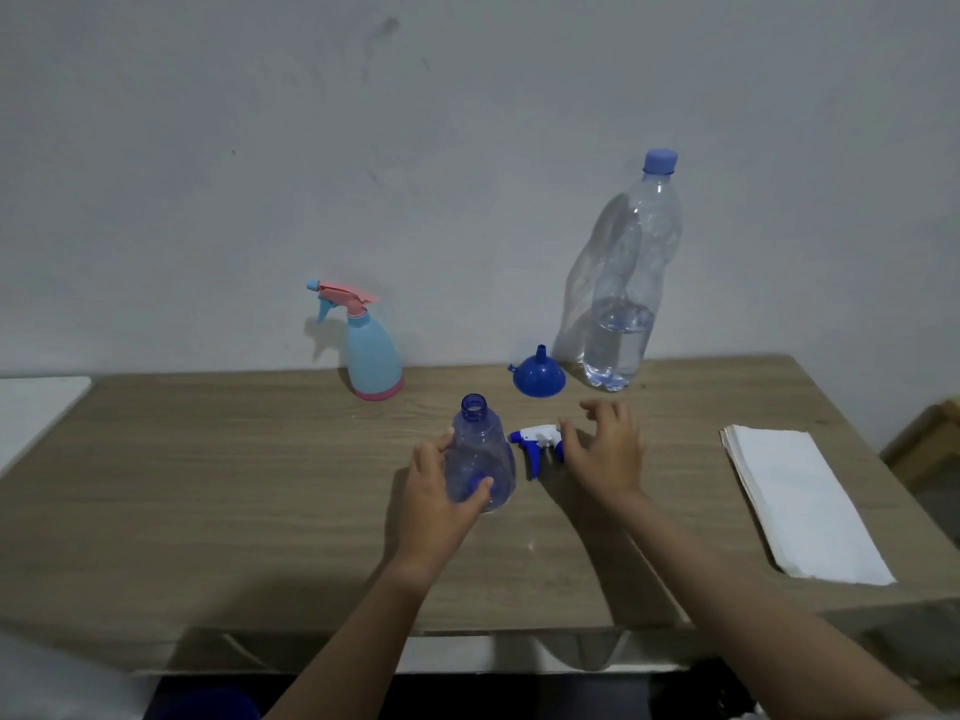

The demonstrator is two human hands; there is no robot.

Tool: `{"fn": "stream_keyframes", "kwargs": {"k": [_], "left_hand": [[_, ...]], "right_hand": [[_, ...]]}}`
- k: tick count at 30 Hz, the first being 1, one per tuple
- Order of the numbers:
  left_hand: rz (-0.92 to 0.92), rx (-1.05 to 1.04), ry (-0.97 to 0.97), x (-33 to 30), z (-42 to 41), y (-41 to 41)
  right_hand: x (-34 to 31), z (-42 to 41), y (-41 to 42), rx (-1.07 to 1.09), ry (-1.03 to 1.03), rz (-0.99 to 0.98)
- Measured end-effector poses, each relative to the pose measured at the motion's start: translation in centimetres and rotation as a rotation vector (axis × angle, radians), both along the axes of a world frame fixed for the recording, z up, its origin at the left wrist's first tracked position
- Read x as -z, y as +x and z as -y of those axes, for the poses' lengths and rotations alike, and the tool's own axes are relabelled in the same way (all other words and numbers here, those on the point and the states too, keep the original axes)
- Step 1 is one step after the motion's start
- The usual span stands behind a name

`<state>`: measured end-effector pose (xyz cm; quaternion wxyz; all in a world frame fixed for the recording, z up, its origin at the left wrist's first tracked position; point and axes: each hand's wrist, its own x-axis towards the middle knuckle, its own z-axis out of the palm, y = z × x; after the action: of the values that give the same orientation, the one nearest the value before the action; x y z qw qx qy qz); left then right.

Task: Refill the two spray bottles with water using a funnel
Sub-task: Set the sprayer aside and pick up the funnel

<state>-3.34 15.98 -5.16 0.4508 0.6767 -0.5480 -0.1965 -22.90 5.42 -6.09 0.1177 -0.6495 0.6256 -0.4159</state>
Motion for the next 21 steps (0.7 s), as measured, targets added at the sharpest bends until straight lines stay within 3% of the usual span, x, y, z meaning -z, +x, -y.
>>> {"fn": "stream_keyframes", "kwargs": {"k": [4, 9, 16, 21], "left_hand": [[-0.033, -0.001, -0.018, 0.4, 0.1, 0.0], [-0.036, -0.017, -0.047, 1.1, 0.3, 0.1], [0.098, 0.006, -0.163, 1.0, 0.2, -0.1], [0.162, -0.023, -0.146, 1.2, 0.5, 0.0]], "right_hand": [[-3.1, 4.9, 1.1, -0.198, -0.033, -0.045], [-4.5, 11.1, 2.2, -0.427, 0.183, -0.368], [-3.5, 15.7, 3.7, -0.493, 0.524, -0.507], [-2.8, 16.4, 3.8, -0.479, 0.487, -0.527]]}}
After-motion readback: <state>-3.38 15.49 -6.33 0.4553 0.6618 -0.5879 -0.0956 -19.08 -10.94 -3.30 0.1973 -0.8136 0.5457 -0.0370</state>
